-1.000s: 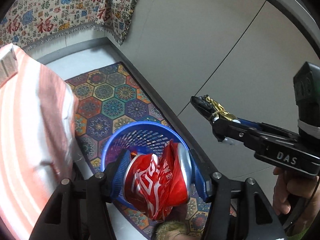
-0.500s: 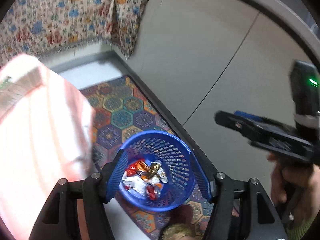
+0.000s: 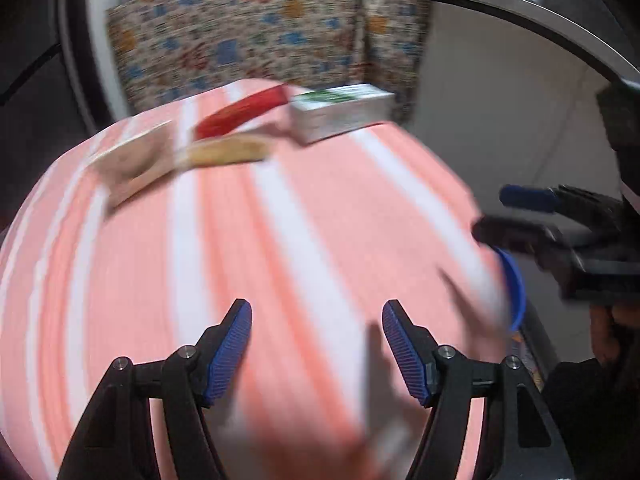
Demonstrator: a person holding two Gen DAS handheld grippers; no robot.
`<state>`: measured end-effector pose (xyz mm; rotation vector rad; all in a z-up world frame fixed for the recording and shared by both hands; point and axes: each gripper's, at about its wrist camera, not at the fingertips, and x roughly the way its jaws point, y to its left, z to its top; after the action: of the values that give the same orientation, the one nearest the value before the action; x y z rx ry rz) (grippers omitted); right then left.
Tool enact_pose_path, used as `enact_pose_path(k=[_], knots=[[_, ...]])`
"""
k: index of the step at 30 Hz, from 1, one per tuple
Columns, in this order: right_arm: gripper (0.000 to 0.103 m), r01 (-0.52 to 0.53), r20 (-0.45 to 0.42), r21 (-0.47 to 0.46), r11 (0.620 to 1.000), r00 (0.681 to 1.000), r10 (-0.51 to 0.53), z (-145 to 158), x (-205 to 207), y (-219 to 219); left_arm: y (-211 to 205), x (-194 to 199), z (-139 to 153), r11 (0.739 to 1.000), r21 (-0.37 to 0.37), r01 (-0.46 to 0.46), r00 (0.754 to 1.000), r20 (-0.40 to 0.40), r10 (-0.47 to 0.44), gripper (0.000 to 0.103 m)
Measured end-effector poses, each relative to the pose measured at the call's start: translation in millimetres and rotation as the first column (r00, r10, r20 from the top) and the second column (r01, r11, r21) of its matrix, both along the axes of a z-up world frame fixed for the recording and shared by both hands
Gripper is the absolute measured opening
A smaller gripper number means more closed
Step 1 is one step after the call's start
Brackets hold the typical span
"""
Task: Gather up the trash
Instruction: 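Return to the table and grasp the floral tissue box with the left tool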
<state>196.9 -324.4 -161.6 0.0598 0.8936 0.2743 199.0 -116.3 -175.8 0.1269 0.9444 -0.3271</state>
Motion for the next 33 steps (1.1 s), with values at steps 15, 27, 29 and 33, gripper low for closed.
enact_pose_path(k=[15, 27, 29, 33], knots=[[0.085, -0.274, -0.018, -0.13, 0.953, 0.962, 0.274, -41, 15, 130, 125, 96, -13, 0.997, 0.048, 0.057, 0.998, 0.014, -0.058, 0.089], [0.099, -0.27, -0.024, -0.134, 0.954, 0.963, 0.269, -42, 18, 138, 137, 176, -15, 0.971, 0.104, 0.215, 0.975, 0.032, -0.219, 0.101], [0.1, -0.274, -0.024, -0.133, 0.952, 0.962, 0.273, -42, 16, 137, 130, 178, -13, 0.959, 0.153, 0.239, 0.965, 0.073, -0.252, 0.101], [0.101, -0.28, -0.025, -0.13, 0.951, 0.96, 0.28, -42, 16, 137, 117, 178, -11, 0.941, 0.199, 0.275, 0.946, 0.122, -0.302, 0.097]])
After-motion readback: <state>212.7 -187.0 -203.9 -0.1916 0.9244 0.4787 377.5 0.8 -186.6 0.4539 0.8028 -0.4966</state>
